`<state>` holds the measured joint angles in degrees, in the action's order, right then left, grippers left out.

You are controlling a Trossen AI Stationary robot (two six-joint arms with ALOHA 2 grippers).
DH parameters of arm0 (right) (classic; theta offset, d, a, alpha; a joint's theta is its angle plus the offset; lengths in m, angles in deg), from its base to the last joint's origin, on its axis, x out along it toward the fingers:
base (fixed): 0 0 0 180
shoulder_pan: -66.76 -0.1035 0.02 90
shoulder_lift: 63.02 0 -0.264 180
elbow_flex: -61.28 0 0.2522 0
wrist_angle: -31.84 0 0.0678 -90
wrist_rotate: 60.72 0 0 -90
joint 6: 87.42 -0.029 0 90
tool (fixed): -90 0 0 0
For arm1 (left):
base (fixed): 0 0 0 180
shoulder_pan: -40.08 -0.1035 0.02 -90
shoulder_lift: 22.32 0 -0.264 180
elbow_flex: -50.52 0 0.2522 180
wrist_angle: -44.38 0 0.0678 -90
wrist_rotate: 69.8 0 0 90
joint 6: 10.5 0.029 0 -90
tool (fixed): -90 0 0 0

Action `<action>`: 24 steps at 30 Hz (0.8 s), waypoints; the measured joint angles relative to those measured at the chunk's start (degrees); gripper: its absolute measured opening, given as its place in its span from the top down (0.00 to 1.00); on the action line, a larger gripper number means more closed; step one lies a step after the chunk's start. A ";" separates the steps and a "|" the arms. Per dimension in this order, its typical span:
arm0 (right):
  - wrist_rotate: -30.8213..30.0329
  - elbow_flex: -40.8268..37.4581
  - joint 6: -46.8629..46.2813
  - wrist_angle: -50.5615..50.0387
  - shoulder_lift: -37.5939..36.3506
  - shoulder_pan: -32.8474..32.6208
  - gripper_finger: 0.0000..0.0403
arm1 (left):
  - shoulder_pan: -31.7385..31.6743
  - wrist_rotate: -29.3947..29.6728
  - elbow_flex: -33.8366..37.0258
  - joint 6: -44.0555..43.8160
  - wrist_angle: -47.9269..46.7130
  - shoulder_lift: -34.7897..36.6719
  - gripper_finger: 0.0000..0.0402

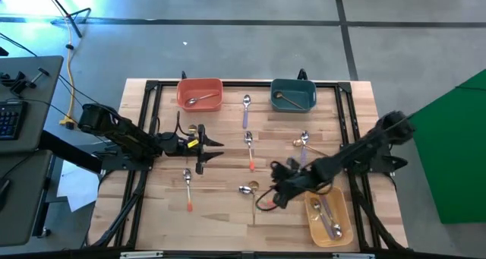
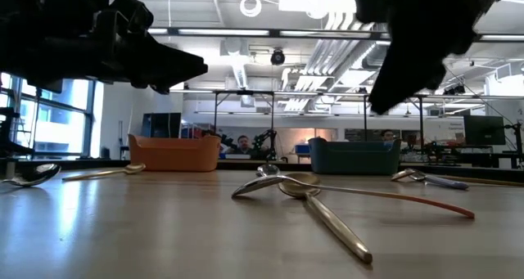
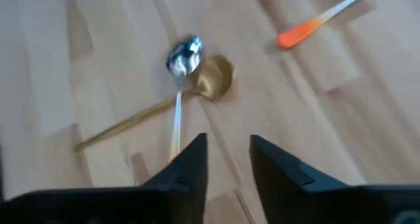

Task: Sort silverware by color (type)
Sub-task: Put the orange spoon into the orange bin

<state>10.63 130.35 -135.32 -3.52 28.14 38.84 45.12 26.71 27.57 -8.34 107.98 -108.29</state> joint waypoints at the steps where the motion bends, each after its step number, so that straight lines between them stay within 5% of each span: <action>1: 0.86 0.02 0.37 1.32 1.72 0.37 0.72 | 0.00 0.02 0.00 0.00 -0.29 0.00 0.69; 11: 3.74 2.95 1.90 7.02 13.52 0.56 0.52 | -0.02 0.06 0.00 -0.44 -1.10 0.00 0.69; 24: 3.96 4.95 2.82 7.14 16.47 0.34 0.68 | -0.07 4.89 0.00 -0.01 -4.71 0.00 0.69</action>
<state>14.59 135.29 -132.50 3.62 44.62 39.18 45.05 31.60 27.57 -8.35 103.27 -108.29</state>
